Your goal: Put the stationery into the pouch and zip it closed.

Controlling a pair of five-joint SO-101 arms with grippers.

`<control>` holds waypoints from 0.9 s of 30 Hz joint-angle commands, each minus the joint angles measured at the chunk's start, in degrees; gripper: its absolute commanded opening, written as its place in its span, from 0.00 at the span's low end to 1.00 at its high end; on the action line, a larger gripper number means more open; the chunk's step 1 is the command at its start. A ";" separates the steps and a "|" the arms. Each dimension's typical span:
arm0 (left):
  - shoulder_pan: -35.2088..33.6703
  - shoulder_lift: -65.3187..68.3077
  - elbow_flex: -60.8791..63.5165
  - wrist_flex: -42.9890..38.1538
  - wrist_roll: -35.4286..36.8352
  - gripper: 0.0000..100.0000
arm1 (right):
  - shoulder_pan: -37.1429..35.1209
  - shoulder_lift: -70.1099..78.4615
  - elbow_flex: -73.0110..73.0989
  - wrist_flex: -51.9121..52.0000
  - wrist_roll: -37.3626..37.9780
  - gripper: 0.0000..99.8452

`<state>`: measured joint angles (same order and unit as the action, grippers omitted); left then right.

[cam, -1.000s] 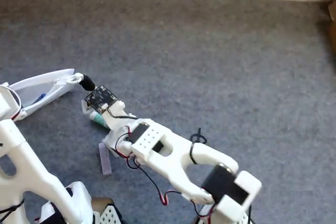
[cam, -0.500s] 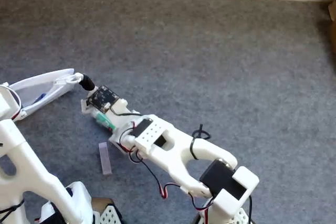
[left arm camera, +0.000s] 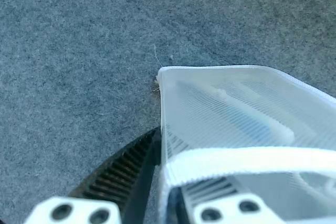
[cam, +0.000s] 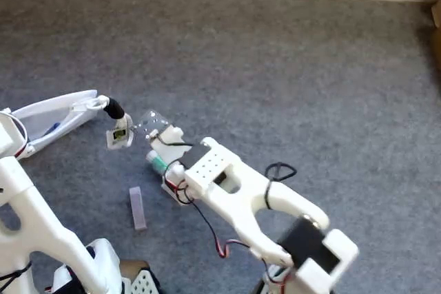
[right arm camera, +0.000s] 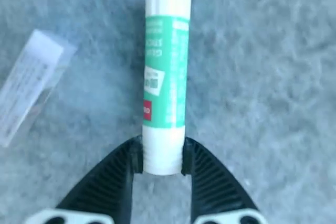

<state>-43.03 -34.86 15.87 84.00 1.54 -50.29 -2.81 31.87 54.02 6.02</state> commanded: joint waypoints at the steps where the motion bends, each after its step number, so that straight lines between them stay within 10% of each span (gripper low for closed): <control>1: 1.89 -0.13 -0.31 -1.05 -0.53 0.01 | 2.24 -7.69 1.27 3.74 0.88 0.00; 27: 2.42 -0.13 -0.40 -1.05 -0.35 0.01 | -3.74 -15.16 5.85 0.75 3.25 0.18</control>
<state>-42.86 -34.86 15.87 84.00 1.54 -51.78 -15.47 41.19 57.36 9.98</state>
